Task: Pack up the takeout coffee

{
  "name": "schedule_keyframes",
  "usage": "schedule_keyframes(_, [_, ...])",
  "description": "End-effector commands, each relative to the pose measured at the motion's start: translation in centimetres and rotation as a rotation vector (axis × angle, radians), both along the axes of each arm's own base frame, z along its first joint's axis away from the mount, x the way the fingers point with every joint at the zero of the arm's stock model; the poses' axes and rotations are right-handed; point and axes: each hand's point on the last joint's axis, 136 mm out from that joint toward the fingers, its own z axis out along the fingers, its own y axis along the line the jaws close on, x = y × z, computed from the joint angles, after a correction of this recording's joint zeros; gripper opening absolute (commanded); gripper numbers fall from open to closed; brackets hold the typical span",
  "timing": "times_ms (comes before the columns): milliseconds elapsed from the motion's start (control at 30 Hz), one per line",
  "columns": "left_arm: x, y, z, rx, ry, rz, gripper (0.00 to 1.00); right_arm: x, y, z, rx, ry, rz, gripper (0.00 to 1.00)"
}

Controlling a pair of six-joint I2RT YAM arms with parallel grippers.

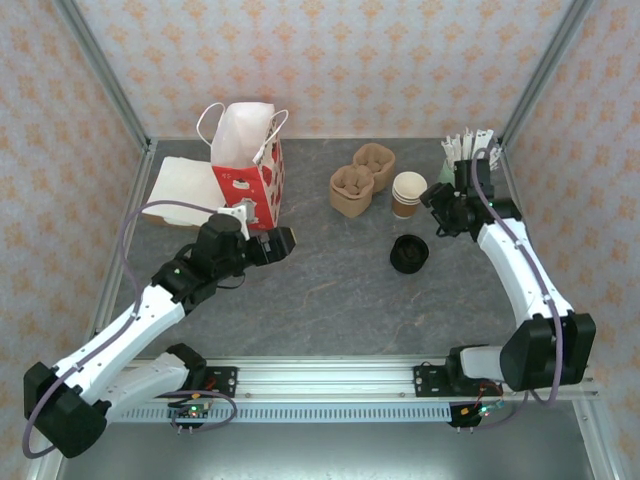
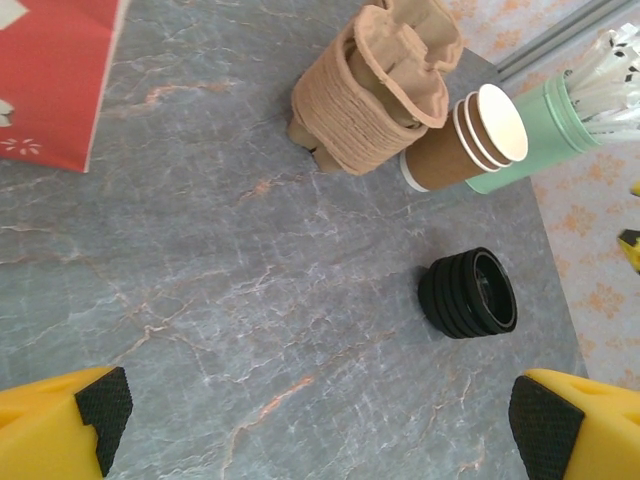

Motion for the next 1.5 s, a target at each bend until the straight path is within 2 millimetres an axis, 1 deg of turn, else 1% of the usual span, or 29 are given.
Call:
schedule_keyframes(0, [0.8,-1.1,2.4,-0.011,-0.08,-0.03,1.0,2.2,-0.4,1.3,-0.009,-0.066,-0.089,0.56])
schedule_keyframes(67, [1.1,-1.1,2.3,-0.009,-0.081,-0.023,1.0,3.2,0.0,0.7,-0.001,-0.065,-0.099,0.53])
schedule_keyframes(300, [1.5,-0.8,2.7,0.033,-0.1,-0.016,1.0,6.2,0.3,-0.6,-0.027,-0.054,-0.111,0.51])
schedule_keyframes(467, [1.4,-0.5,2.9,0.062,-0.1,-0.021,1.0,7.5,0.1,-2.0,-0.061,-0.018,-0.11,0.5])
schedule_keyframes(600, [1.3,-0.2,2.8,0.084,-0.099,-0.019,1.0,8.4,0.5,-3.0,-0.059,0.002,-0.099,0.46])
schedule_keyframes(733, [1.3,-0.1,2.8,0.092,-0.099,-0.016,1.0,9.0,0.5,-3.9,-0.071,0.024,-0.097,0.41])
schedule_keyframes(900, [1.4,-0.1,2.7,0.097,-0.093,-0.015,1.0,9.6,0.4,-4.3,-0.086,0.024,-0.086,0.35])
schedule_keyframes(1033, [1.4,-0.1,2.5,0.104,-0.086,-0.014,1.0,9.8,0.5,-5.1,-0.092,0.042,-0.08,0.32])
schedule_keyframes(1167, [1.4,0.0,2.4,0.108,-0.083,-0.012,1.0,10.1,0.6,-5.2,-0.089,0.044,-0.076,0.27])
schedule_keyframes(1467, [1.5,0.0,2.5,0.113,-0.081,-0.015,1.0,10.2,0.7,-5.4,-0.098,0.053,-0.066,0.2])
